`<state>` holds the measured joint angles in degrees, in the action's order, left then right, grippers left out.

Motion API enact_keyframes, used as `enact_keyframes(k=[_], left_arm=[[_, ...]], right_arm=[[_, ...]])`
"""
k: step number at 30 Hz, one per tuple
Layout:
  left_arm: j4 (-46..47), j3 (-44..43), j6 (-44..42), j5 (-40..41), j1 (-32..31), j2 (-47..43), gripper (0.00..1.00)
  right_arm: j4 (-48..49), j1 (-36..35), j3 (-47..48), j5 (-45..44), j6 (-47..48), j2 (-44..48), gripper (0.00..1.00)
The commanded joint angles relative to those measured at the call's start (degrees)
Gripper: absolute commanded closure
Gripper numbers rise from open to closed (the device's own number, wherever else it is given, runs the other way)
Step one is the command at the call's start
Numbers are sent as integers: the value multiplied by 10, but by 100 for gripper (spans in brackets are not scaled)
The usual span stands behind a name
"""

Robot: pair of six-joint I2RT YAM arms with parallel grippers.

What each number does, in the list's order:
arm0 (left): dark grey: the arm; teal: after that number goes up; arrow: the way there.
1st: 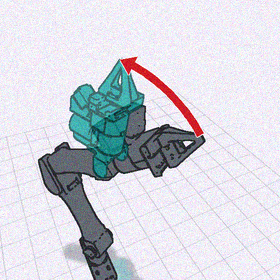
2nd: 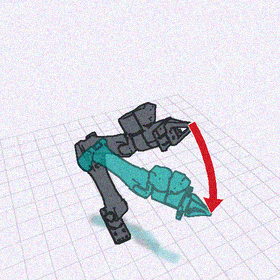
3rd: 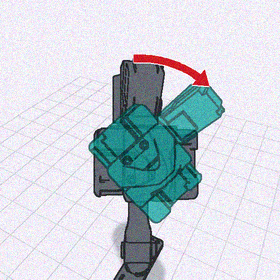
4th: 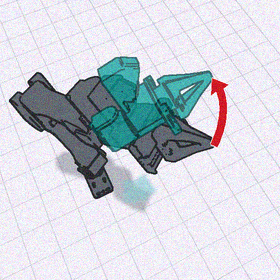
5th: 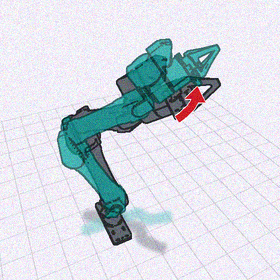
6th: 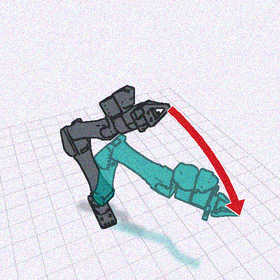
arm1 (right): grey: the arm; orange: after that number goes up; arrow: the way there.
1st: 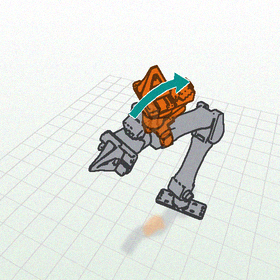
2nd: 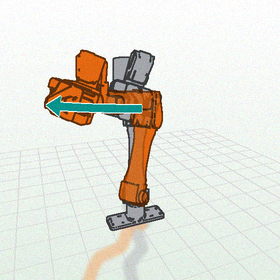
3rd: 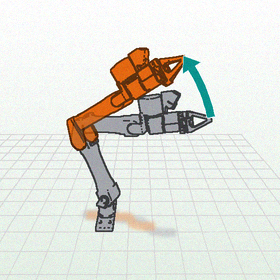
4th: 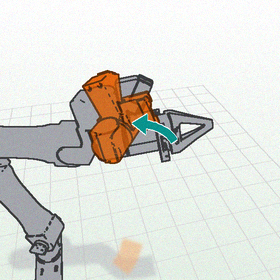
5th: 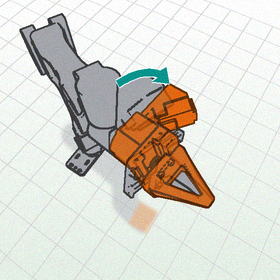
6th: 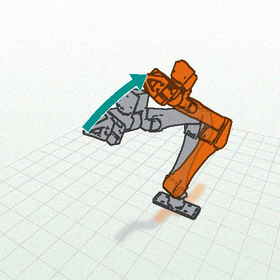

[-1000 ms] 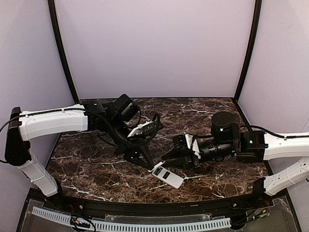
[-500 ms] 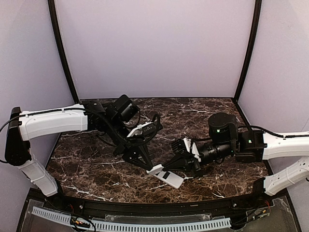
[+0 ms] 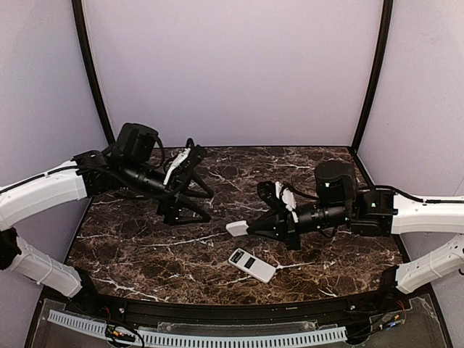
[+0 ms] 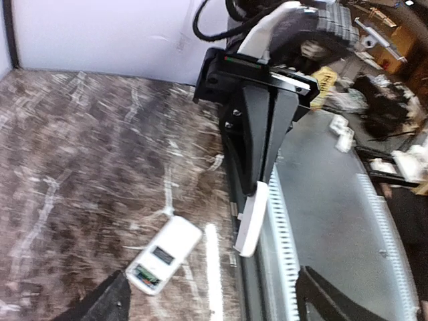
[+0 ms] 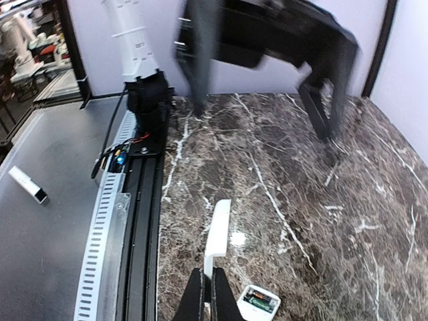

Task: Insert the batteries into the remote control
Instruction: Pass from the left arm to the right, then pass from the right arm to the left

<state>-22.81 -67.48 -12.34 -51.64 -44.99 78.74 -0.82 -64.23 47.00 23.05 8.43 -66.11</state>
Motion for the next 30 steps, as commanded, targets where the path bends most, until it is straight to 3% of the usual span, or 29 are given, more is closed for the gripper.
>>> enact_keyframes(k=[1, 6, 12, 19, 25, 30], left_arm=[[127, 93, -15, 220, -6, -124, 10], [176, 170, -41, 368, -27, -191, 8], [192, 206, -98, 494, -96, -160, 7], [245, 219, -124, 533, -143, -122, 13], [233, 187, -161, 537, -167, -66, 16], [140, 173, -253, 502, -177, -81, 2]], right_arm=[[15, 58, 3, -10, -110, -26, 100], [41, 85, 9, 23, -198, -75, 100], [73, 103, 15, 55, -258, -108, 100], [143, 131, 4, 117, -322, -141, 100], [150, 132, 8, 146, -320, -160, 100], [70, 132, 33, 172, -262, -163, 100]])
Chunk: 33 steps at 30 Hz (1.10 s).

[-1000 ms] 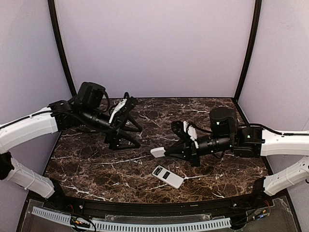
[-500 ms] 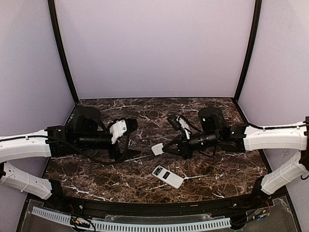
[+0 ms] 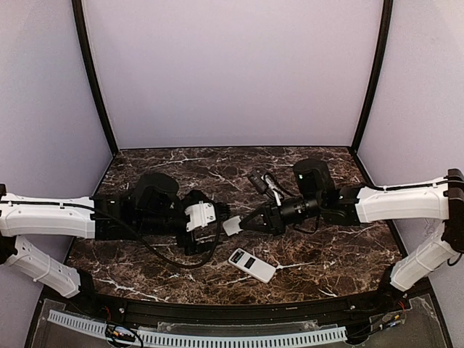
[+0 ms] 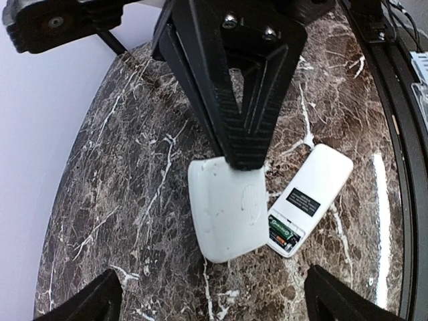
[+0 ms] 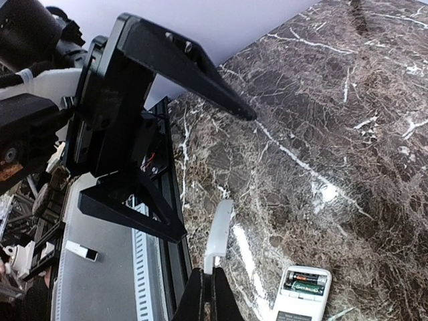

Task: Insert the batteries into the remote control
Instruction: Pass from the right arm to the left

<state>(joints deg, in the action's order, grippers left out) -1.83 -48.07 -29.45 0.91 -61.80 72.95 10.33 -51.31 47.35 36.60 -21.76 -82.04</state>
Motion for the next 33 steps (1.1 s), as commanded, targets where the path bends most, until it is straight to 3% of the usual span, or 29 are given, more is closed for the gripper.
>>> enact_keyframes(k=[1, 6, 12, 17, 23, 33], left_arm=[[-79, -21, -111, -29, -12, -32, 2], [-144, -36, -179, -20, -32, -49, 1], [-184, -59, -255, 77, -92, -24, 1], [-199, -73, -301, 100, -120, -3, 3], [-193, -79, -337, 118, -132, 4, 10], [-151, -70, -382, 144, -145, 7, 14]], right_arm=[[-59, 2, 34, 42, 51, -6, 100], [-98, 2, 42, 101, 81, -14, 100], [-151, 3, 68, 142, 100, -25, 100], [-172, 1, 87, 181, 103, -36, 100], [-202, -11, 106, 198, 119, -53, 100], [-222, -19, 121, 190, 131, -73, 100]])
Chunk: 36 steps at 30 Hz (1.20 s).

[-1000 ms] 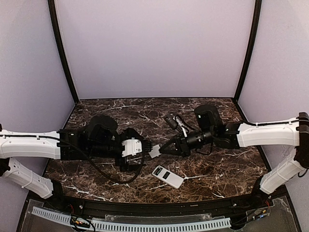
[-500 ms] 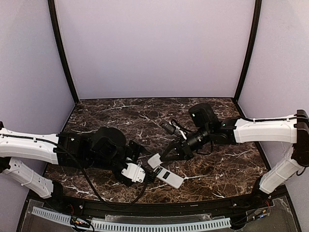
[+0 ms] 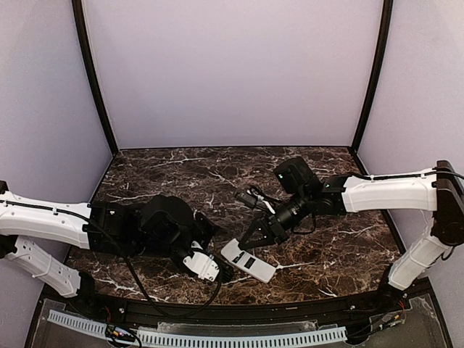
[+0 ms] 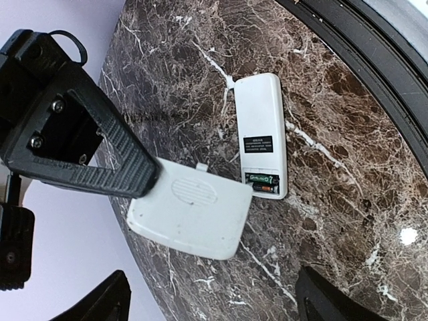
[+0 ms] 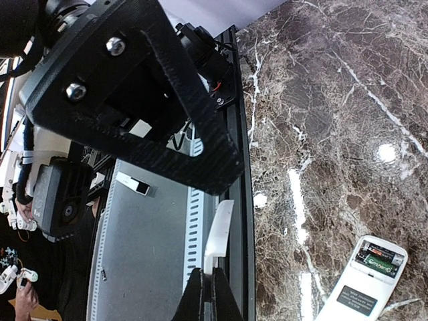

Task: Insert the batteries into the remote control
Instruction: Pass from the right arm to the left

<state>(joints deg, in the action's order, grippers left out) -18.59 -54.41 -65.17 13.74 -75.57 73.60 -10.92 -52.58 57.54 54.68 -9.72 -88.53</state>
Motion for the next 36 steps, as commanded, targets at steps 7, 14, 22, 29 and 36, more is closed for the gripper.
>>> enact_keyframes(k=[7, 14, 22, 29, 36], left_arm=[[33, -14, -43, 6, -13, 26, 16], [36, -22, -43, -3, -15, 42, 22], [32, -28, -47, -4, -17, 50, 31], [23, -31, -49, 0, -20, 61, 40], [21, -33, -46, 9, -21, 70, 48]], right_arm=[[-8, -10, 29, 16, 11, -20, 100], [-9, -11, 34, 12, 13, -30, 100], [-9, -11, 38, 16, 12, -42, 100], [-9, -11, 41, 21, 14, -44, 100], [-8, -11, 40, 20, 14, -43, 100]])
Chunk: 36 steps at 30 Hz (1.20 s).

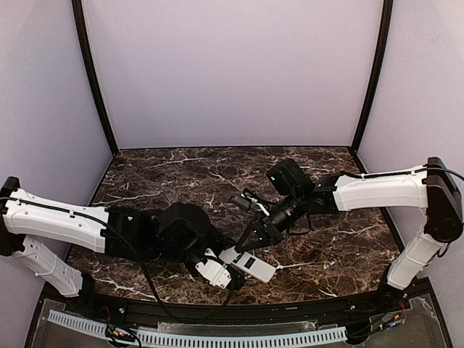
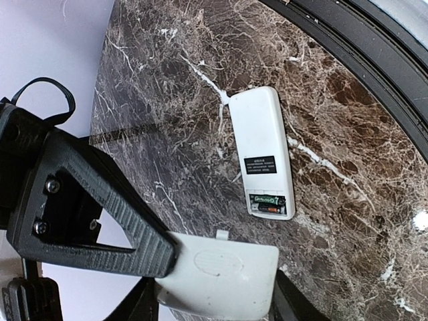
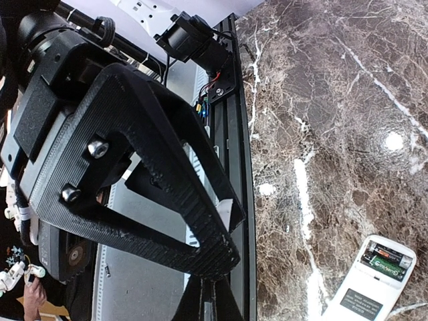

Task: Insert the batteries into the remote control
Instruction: Pass from the right arm to the left, then move the remote control without the battery cover to the center of the board.

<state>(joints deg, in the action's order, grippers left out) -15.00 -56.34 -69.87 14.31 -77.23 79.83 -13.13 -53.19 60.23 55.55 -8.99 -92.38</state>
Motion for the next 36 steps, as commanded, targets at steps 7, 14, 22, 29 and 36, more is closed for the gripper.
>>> enact_keyframes(k=[7, 14, 22, 29, 36], left_arm=[[-13, -7, 5, 17, -4, 9, 57], [-22, -2, 68, 8, 24, 6, 62], [5, 29, 176, -119, 129, -17, 62], [65, 61, 213, -186, 204, -27, 63], [99, 81, 244, -249, 260, -23, 63]], right_arm=[[18, -1, 10, 6, 3, 0, 85], [24, 61, -24, -71, -7, 68, 29], [4, 42, -108, -282, 28, 132, 22], [-20, -54, -131, -405, 39, 76, 5], [-26, -87, -148, -456, 49, 52, 6]])
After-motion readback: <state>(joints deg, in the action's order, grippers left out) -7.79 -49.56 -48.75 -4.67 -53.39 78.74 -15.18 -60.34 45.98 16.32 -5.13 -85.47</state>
